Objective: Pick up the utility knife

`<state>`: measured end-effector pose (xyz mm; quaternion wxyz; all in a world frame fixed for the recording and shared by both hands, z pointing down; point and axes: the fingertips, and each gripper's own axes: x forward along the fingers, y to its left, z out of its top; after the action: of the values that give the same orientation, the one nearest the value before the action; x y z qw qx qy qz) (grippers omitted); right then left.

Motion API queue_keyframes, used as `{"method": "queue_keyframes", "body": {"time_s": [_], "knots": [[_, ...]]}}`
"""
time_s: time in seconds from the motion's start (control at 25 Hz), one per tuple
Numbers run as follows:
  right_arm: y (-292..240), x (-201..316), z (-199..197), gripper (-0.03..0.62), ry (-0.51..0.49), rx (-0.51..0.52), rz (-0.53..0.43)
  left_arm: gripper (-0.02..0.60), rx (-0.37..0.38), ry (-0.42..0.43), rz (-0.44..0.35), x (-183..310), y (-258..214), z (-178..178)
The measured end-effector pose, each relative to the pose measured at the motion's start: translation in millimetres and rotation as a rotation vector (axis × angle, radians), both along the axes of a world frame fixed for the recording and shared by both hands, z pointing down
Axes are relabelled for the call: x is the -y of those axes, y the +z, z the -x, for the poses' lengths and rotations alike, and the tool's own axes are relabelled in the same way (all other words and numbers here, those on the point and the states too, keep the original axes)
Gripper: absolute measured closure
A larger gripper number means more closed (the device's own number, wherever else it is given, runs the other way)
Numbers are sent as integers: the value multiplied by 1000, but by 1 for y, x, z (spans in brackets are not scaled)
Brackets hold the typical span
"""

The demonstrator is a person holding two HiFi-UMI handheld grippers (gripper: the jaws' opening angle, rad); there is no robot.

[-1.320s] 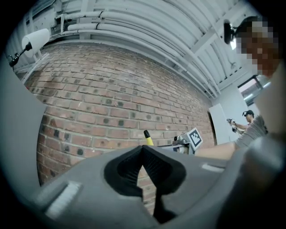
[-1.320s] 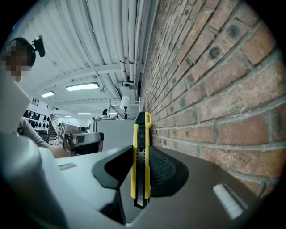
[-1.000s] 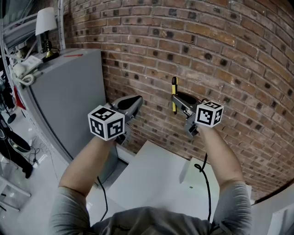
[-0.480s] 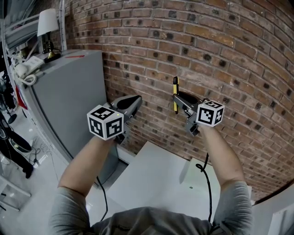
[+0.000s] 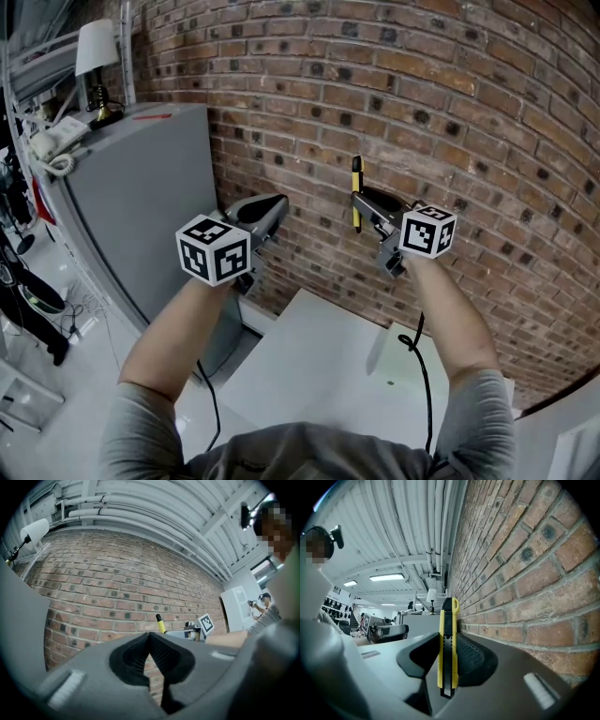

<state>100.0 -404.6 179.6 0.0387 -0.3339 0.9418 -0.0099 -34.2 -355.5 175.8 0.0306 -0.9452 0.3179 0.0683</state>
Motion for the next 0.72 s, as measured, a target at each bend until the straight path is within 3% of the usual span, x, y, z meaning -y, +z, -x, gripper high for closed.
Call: {"method": "queue_keyframes", "body": {"time_s": [0.72], "knots": [[-1,-2,2,470,-5,-18,-13,583,-2,8,-9,-4,-5,-3]]}}
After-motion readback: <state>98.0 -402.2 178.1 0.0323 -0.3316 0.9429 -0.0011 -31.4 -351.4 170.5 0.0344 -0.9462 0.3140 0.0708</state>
